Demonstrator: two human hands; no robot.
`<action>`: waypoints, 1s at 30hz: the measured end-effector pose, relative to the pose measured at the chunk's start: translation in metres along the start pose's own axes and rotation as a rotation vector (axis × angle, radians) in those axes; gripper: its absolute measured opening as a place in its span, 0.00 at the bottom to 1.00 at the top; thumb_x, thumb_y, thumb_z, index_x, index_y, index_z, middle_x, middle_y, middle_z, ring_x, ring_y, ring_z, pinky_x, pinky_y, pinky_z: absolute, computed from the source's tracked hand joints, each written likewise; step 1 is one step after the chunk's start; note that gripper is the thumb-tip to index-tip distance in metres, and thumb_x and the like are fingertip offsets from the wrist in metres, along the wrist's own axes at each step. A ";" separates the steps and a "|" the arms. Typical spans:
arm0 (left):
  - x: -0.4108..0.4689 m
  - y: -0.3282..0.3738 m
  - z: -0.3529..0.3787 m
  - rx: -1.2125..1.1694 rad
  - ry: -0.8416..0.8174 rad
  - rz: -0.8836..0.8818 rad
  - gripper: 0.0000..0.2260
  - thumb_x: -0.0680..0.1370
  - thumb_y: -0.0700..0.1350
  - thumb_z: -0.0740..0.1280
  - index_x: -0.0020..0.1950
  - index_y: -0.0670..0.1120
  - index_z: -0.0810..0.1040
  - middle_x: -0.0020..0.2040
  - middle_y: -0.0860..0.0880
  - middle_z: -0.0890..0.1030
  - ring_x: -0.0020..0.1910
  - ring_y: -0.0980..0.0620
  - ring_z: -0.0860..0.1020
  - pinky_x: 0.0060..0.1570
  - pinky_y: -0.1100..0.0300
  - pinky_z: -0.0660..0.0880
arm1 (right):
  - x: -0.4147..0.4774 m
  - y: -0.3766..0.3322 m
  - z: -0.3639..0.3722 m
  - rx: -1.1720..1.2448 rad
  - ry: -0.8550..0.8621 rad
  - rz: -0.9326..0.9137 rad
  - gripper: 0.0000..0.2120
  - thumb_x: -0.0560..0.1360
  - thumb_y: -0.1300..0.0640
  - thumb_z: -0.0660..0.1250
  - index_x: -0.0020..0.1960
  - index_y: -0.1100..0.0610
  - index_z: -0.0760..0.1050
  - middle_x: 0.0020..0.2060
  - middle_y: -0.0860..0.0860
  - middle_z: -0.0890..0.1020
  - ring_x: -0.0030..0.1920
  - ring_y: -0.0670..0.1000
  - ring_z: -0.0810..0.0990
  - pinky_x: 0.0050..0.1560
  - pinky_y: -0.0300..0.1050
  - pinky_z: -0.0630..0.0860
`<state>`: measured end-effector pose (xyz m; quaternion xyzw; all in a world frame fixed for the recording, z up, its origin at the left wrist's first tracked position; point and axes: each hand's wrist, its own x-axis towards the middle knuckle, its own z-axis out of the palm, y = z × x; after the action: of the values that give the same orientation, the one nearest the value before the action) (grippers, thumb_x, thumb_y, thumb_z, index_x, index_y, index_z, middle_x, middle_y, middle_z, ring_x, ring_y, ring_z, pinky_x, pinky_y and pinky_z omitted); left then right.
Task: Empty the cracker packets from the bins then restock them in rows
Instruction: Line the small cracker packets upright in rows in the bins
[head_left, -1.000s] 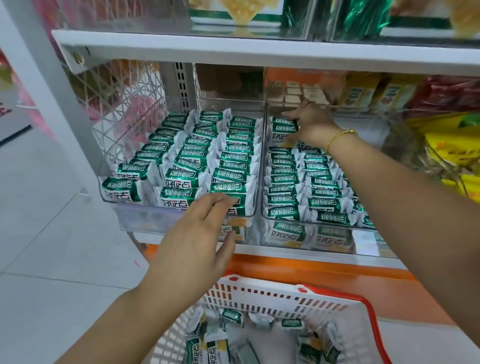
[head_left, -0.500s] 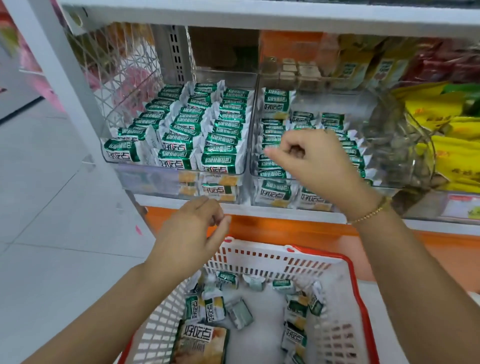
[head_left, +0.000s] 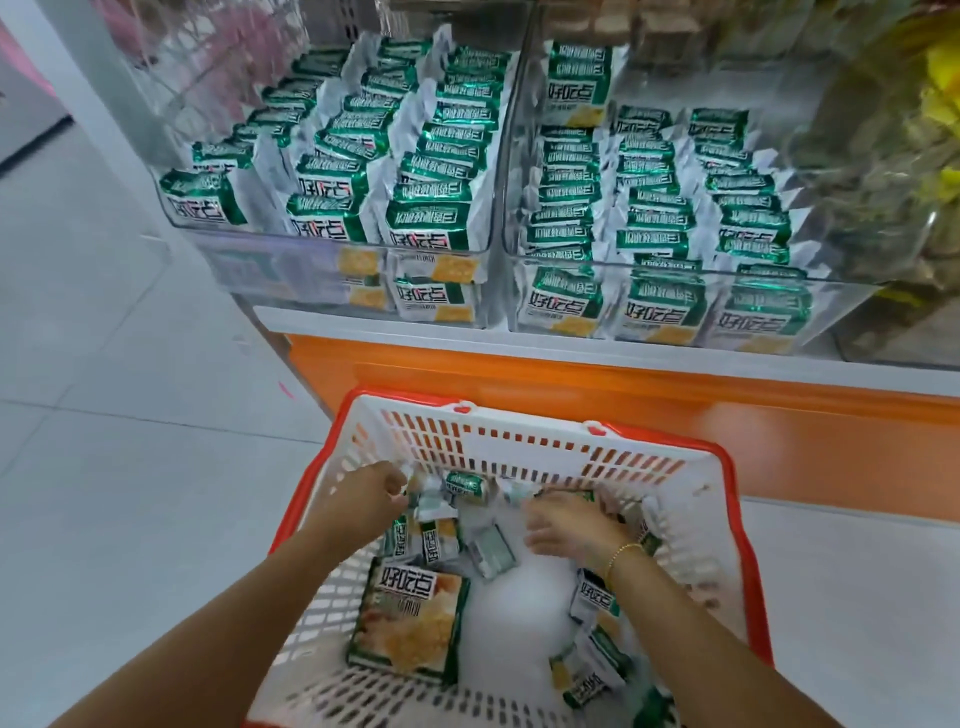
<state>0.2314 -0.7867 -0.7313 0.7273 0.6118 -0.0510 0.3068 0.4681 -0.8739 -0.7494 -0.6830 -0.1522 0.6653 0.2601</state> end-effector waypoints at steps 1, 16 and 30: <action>0.006 0.003 0.008 -0.093 0.015 -0.013 0.11 0.75 0.43 0.68 0.58 0.45 0.78 0.54 0.49 0.81 0.49 0.53 0.77 0.48 0.63 0.71 | 0.006 0.005 -0.001 0.152 0.005 0.061 0.11 0.78 0.58 0.67 0.58 0.62 0.72 0.50 0.60 0.77 0.42 0.54 0.78 0.42 0.44 0.79; 0.063 0.022 0.102 0.009 0.007 0.189 0.23 0.76 0.39 0.66 0.70 0.50 0.69 0.70 0.48 0.68 0.70 0.48 0.64 0.65 0.56 0.66 | 0.066 0.005 0.011 1.151 -0.079 0.275 0.07 0.76 0.70 0.61 0.53 0.66 0.73 0.55 0.66 0.75 0.60 0.65 0.74 0.63 0.57 0.73; 0.063 0.012 0.102 -0.034 0.094 0.174 0.18 0.74 0.39 0.67 0.63 0.53 0.77 0.64 0.49 0.73 0.65 0.47 0.68 0.63 0.51 0.69 | 0.081 0.038 0.008 0.838 -0.001 0.299 0.12 0.78 0.68 0.62 0.60 0.62 0.72 0.45 0.62 0.79 0.48 0.59 0.79 0.37 0.51 0.81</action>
<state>0.2890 -0.7855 -0.8368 0.7738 0.5610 0.0203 0.2934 0.4606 -0.8592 -0.8374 -0.5328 0.2309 0.7002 0.4155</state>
